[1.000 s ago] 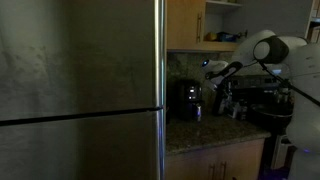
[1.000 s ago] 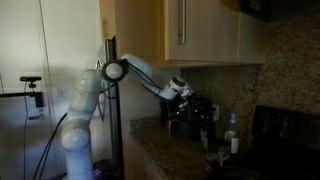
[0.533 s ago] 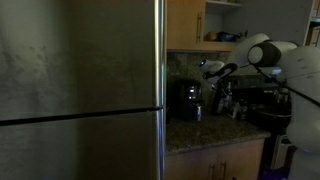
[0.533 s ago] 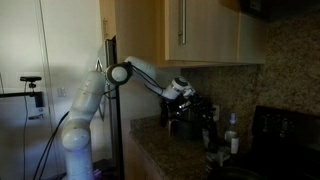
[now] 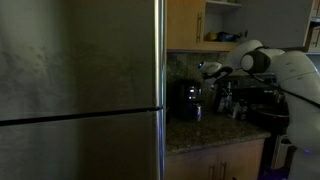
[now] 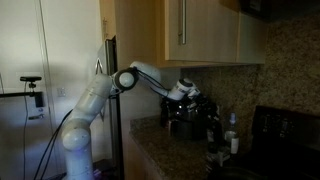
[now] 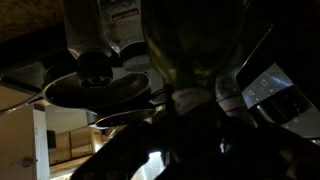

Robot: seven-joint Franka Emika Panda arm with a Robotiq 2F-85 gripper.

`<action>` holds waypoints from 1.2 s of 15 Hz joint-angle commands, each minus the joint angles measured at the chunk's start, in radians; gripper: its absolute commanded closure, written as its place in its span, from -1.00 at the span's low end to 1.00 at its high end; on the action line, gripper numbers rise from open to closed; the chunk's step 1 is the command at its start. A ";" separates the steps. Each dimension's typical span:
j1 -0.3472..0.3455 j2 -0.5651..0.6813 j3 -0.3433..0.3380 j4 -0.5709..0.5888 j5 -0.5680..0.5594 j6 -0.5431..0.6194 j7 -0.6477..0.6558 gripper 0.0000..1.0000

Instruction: Put the glass bottle on the left beside the glass bottle on the right

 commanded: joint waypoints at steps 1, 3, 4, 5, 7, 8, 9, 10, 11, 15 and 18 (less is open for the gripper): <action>0.017 0.139 -0.028 0.226 0.031 -0.084 -0.007 0.87; 0.014 0.201 -0.032 0.312 0.052 -0.119 -0.023 0.87; 0.010 0.226 -0.031 0.350 0.068 -0.135 -0.036 0.87; 0.008 0.251 -0.034 0.385 0.078 -0.147 -0.038 0.87; 0.004 0.296 -0.043 0.454 0.100 -0.178 -0.048 0.87; 0.002 0.314 -0.048 0.482 0.112 -0.193 -0.059 0.87; 0.001 0.328 -0.050 0.508 0.126 -0.214 -0.085 0.87; 0.000 0.339 -0.054 0.532 0.139 -0.236 -0.114 0.87; 0.001 0.350 -0.061 0.556 0.149 -0.258 -0.134 0.87; -0.001 0.376 -0.079 0.626 0.207 -0.319 -0.181 -0.17; -0.018 0.378 -0.056 0.642 0.205 -0.319 -0.154 -0.65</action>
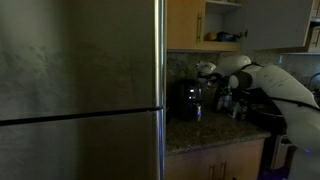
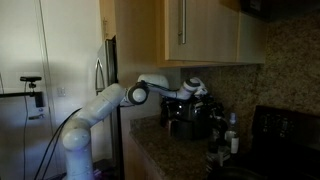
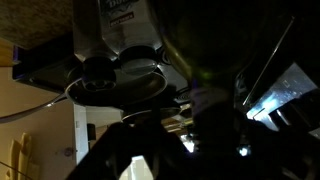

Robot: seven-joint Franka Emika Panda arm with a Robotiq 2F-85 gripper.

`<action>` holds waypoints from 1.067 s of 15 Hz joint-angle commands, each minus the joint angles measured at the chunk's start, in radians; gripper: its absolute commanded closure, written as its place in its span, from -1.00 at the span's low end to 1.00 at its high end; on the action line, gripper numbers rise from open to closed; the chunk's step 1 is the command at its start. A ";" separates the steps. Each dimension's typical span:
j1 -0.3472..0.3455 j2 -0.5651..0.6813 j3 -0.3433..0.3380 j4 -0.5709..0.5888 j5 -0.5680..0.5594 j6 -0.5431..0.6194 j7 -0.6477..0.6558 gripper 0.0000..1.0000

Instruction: Put the glass bottle on the left beside the glass bottle on the right

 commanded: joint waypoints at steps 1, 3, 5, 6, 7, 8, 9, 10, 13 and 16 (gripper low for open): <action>-0.022 0.040 0.011 0.092 0.038 -0.020 -0.006 -0.79; -0.025 0.035 0.012 0.091 0.048 -0.013 0.010 -1.00; -0.031 0.026 0.014 0.089 0.058 -0.005 0.025 -1.00; -0.035 0.021 0.016 0.088 0.066 0.000 0.035 -1.00; -0.038 0.013 0.017 0.084 0.073 0.009 0.049 -1.00; -0.042 0.002 0.018 0.077 0.081 0.020 0.063 -1.00; -0.047 -0.010 0.021 0.070 0.090 0.039 0.084 -1.00; -0.051 -0.020 0.022 0.065 0.098 0.058 0.111 -1.00; -0.061 -0.044 0.023 0.044 0.112 0.158 0.214 -1.00; -0.064 -0.097 0.026 -0.016 0.115 0.239 0.265 -1.00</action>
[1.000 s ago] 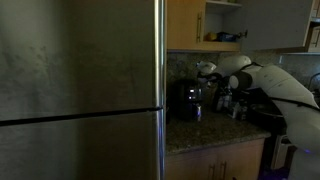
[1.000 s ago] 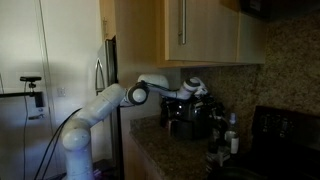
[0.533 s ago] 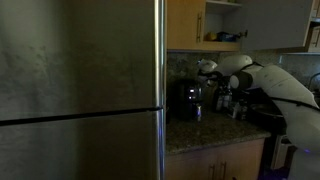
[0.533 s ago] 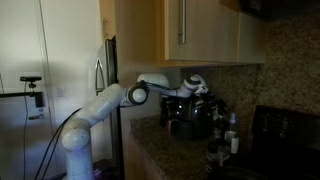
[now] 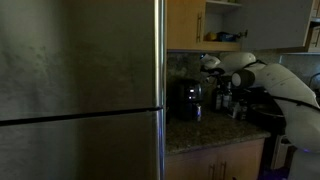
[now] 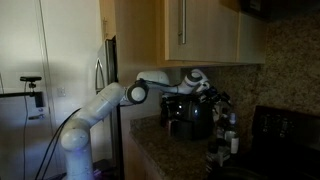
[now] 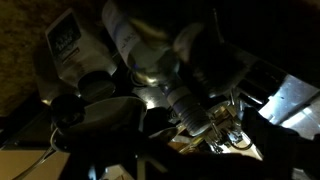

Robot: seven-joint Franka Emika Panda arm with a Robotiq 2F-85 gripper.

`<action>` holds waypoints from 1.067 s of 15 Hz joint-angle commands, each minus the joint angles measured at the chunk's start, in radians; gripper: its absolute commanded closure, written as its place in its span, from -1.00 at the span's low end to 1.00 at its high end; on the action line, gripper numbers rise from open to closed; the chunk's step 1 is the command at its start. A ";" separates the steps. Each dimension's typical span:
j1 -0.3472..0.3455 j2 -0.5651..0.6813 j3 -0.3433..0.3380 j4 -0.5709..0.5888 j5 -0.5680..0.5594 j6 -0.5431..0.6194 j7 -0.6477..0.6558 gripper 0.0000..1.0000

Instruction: Put the glass bottle on the left beside the glass bottle on the right

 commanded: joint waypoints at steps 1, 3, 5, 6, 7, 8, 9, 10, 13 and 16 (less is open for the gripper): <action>-0.016 -0.084 0.026 -0.092 0.031 0.080 0.038 -1.00; -0.031 -0.150 0.053 -0.163 0.065 0.112 0.004 -1.00; -0.053 -0.228 0.088 -0.267 0.104 0.145 -0.065 -1.00; -0.066 -0.252 0.103 -0.305 0.119 0.162 -0.096 -1.00; -0.080 -0.279 0.117 -0.348 0.131 0.177 -0.128 -1.00; -0.094 -0.302 0.131 -0.391 0.145 0.198 -0.156 -1.00; -0.111 -0.326 0.146 -0.435 0.160 0.222 -0.184 -1.00; -0.127 -0.351 0.157 -0.480 0.168 0.260 -0.212 -1.00; -0.163 -0.420 0.178 -0.611 0.166 0.390 -0.291 -1.00; -0.221 -0.500 0.214 -0.749 0.212 0.508 -0.424 -1.00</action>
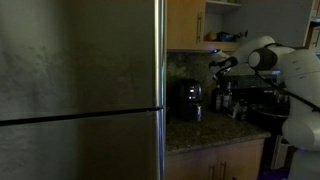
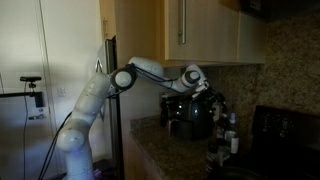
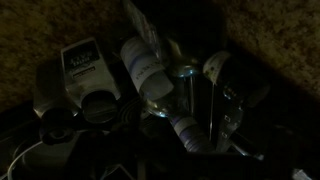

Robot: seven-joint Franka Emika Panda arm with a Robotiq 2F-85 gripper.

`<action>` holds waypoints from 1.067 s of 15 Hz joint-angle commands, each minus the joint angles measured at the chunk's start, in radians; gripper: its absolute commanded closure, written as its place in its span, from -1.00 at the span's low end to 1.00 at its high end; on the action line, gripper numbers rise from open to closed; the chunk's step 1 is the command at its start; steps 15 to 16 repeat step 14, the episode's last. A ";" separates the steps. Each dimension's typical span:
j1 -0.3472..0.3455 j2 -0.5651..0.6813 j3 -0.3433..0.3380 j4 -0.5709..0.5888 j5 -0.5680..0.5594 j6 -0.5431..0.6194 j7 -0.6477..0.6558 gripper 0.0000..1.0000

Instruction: Put the glass bottle on the left beside the glass bottle on the right

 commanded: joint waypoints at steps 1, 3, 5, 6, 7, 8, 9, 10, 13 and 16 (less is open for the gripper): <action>-0.094 -0.180 0.074 -0.241 0.112 0.129 -0.198 -1.00; -0.139 -0.248 0.101 -0.333 0.199 0.180 -0.332 -1.00; -0.167 -0.317 0.106 -0.432 0.306 0.226 -0.495 -1.00; -0.178 -0.353 0.107 -0.483 0.359 0.240 -0.583 -1.00; -0.201 -0.387 0.125 -0.534 0.401 0.252 -0.660 -1.00; -0.221 -0.423 0.139 -0.586 0.442 0.263 -0.739 -1.00; -0.238 -0.458 0.151 -0.639 0.483 0.278 -0.819 -1.00; -0.251 -0.495 0.162 -0.693 0.526 0.288 -0.896 -1.00; -0.112 -0.467 0.024 -0.654 0.550 0.265 -0.933 -1.00; -0.115 -0.498 0.027 -0.701 0.572 0.279 -0.982 -1.00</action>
